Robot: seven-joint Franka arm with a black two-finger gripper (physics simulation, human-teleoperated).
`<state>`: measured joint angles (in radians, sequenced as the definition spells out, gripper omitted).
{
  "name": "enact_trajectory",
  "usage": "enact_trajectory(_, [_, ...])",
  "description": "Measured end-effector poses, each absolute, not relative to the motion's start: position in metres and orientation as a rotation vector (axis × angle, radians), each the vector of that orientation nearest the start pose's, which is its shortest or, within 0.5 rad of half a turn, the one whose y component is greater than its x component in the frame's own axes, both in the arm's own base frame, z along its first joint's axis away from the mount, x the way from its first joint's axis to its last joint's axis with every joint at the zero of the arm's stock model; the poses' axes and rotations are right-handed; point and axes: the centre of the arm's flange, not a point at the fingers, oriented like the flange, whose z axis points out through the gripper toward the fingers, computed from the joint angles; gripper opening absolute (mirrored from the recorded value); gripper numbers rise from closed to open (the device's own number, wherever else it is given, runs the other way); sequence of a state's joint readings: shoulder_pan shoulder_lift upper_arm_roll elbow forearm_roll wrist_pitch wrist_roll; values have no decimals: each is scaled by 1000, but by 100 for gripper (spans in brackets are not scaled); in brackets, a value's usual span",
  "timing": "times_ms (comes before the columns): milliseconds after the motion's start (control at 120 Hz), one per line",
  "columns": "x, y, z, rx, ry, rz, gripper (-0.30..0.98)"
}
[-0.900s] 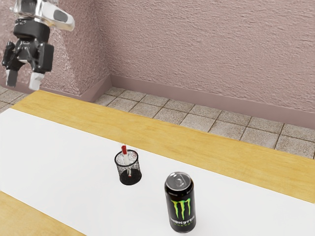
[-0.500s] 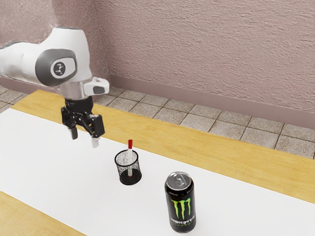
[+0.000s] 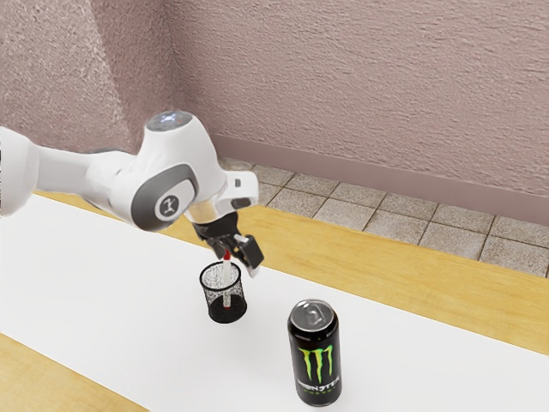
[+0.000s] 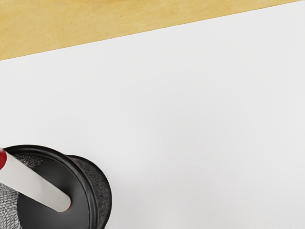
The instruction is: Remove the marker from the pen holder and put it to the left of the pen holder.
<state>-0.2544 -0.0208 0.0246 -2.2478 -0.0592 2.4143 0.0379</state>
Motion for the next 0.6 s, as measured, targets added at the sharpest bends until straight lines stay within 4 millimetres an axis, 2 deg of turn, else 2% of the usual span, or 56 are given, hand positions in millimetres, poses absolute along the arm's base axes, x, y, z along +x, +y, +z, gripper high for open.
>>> enact_trajectory(317, [538,-109,379,-3172,304,-348,66])
enact_trajectory(392, [545,-87,375,-3172,241,-347,65])
enact_trajectory(525, [561,-21,364,-3168,50,-336,65])
enact_trajectory(558, [564,-18,361,-3168,39,-331,64])
enact_trajectory(600, [566,-25,358,-3169,59,-328,64])
